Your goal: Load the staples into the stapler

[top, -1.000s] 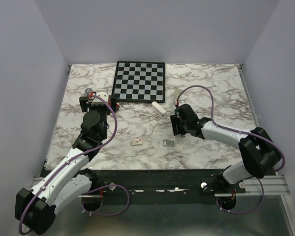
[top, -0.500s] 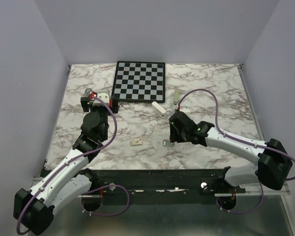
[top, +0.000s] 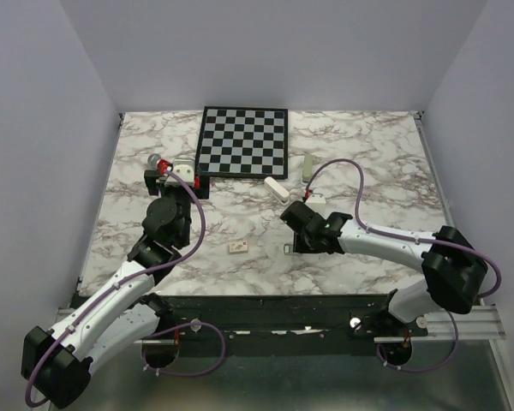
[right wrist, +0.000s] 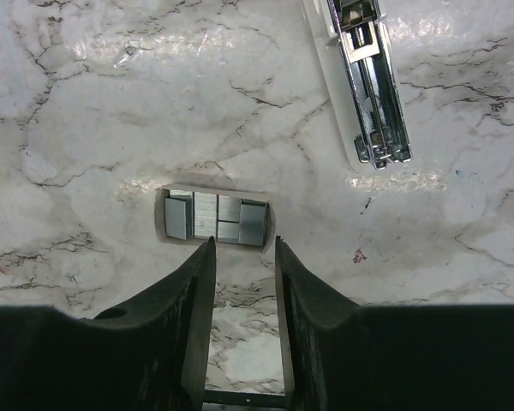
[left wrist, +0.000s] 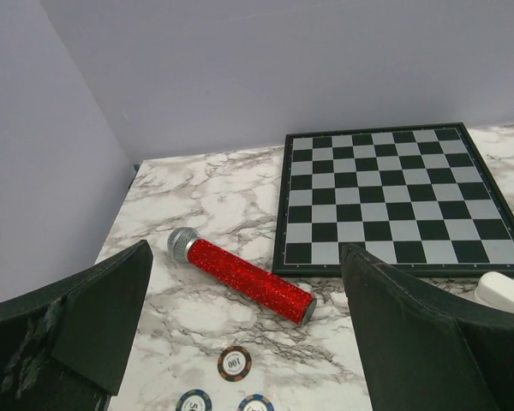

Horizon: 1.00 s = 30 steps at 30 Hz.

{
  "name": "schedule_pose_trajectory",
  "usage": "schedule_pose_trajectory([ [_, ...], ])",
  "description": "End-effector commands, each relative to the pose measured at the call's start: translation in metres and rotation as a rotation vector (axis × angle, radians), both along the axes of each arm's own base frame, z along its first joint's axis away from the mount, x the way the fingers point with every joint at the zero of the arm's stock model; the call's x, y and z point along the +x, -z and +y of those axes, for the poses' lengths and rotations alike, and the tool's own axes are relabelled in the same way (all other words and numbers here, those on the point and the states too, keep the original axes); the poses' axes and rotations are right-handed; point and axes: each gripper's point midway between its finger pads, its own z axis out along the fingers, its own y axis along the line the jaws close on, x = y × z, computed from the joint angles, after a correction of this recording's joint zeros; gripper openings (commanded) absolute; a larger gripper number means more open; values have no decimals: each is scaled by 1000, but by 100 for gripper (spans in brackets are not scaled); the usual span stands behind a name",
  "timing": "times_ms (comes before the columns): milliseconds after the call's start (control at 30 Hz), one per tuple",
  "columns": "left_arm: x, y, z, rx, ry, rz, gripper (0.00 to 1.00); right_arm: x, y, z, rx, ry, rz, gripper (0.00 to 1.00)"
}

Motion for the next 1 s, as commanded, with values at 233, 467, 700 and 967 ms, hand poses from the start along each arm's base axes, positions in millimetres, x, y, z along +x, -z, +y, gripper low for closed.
schedule_pose_trajectory([
  [233, -4, -3, 3, -9, -14, -24, 99, 14, 7, 8, -6, 45, -34, 35],
  [467, -4, -4, 3, -10, -12, -26, 99, 13, 13, 8, -17, 42, -23, 33],
  [700, -4, -5, 2, -10, -10, -26, 99, 13, 17, 10, -20, 41, -9, 32],
  [967, -4, -4, 3, -10, -12, -25, 99, 11, 21, 5, -45, 53, 1, 32],
])
